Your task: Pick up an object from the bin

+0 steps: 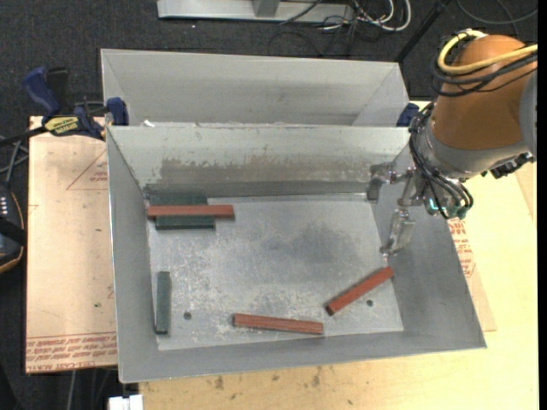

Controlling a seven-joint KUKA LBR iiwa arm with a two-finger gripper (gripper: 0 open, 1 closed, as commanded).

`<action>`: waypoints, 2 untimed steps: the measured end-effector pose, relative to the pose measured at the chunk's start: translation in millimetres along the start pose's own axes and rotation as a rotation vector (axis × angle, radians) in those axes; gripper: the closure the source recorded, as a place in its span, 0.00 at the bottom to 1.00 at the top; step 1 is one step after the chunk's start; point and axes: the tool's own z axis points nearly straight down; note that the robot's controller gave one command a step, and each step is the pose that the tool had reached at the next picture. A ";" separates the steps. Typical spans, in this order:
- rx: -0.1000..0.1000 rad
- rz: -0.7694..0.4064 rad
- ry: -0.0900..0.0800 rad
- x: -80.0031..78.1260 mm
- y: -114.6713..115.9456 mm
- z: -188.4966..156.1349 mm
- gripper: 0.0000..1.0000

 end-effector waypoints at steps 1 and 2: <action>0.001 -0.002 -0.007 -1.5 0.3 -4.3 0.00; 0.003 -0.046 -0.015 12.9 3.6 35.1 0.00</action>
Offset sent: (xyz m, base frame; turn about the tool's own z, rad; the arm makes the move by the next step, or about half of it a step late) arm -0.0603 0.0130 -0.1549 -0.1696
